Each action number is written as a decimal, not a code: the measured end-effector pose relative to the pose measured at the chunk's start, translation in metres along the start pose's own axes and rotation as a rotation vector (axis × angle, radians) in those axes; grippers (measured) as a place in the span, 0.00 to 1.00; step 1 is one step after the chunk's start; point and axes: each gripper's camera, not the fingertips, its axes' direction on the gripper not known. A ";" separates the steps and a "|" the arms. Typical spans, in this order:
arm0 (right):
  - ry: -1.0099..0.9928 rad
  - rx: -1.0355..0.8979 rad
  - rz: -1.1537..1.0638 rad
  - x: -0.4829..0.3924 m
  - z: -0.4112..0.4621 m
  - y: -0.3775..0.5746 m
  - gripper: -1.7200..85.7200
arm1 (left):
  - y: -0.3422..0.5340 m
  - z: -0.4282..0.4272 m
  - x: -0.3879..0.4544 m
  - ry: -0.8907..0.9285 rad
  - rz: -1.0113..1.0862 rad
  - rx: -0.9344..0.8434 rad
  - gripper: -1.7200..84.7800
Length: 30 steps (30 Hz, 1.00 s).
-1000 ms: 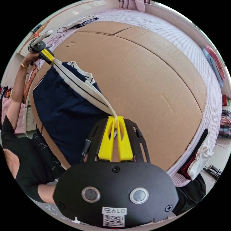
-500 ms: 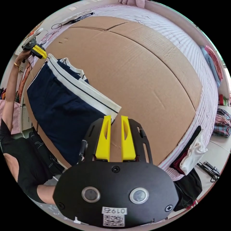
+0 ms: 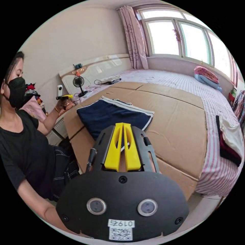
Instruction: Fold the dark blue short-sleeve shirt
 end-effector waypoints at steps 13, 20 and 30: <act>-0.356 0.064 -0.080 -0.113 -0.020 0.041 0.12 | 0.127 -0.077 0.023 -0.157 -0.322 0.083 0.19; -0.372 -0.047 -0.188 -0.188 0.006 -0.008 0.14 | 0.137 -0.077 -0.009 0.057 -0.434 -0.092 0.19; -0.329 -0.133 -0.228 -0.248 0.018 -0.058 0.16 | 0.128 -0.100 -0.001 0.070 -0.446 -0.184 0.17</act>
